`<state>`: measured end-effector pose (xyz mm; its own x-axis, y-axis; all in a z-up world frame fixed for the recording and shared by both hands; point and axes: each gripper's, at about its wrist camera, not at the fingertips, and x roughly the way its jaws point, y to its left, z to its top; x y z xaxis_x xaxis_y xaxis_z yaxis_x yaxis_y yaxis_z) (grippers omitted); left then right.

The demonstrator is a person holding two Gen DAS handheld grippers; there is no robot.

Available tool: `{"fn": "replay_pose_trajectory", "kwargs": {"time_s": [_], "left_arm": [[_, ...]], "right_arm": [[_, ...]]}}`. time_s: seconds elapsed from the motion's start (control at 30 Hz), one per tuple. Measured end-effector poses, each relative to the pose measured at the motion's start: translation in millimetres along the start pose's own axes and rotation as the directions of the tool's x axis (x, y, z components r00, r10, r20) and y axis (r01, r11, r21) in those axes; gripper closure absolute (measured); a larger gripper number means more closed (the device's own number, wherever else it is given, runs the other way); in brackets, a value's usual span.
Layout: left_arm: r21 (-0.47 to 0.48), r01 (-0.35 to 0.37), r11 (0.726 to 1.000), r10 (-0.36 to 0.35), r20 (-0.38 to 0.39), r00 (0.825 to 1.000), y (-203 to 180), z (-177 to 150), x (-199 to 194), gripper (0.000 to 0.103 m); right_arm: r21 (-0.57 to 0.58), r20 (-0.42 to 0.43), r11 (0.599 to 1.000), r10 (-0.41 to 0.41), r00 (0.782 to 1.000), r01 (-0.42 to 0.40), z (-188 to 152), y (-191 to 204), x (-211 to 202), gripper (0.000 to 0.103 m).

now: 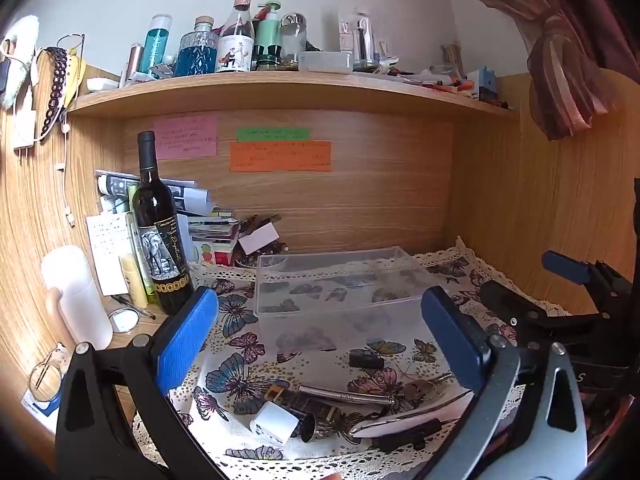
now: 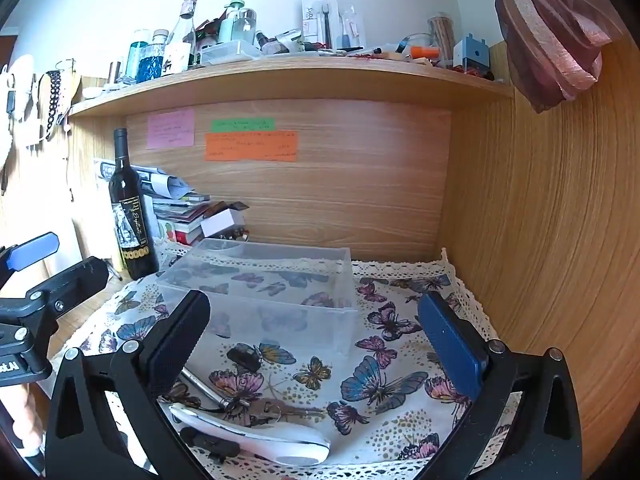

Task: Organize rigid objects

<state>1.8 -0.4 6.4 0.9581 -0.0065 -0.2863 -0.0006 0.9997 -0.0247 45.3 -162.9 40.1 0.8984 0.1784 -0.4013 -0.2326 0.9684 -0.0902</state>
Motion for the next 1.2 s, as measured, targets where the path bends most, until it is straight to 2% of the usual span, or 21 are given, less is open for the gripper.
{"fn": "replay_pose_trajectory", "kwargs": {"time_s": [1.2], "left_arm": [[0.005, -0.006, 1.0, 0.006, 0.011, 1.0, -1.9, 0.5, -0.5, 0.0]], "right_arm": [[0.01, 0.014, 1.0, 0.012, 1.0, -0.012, 2.8, -1.2, -7.2, 0.0]]}}
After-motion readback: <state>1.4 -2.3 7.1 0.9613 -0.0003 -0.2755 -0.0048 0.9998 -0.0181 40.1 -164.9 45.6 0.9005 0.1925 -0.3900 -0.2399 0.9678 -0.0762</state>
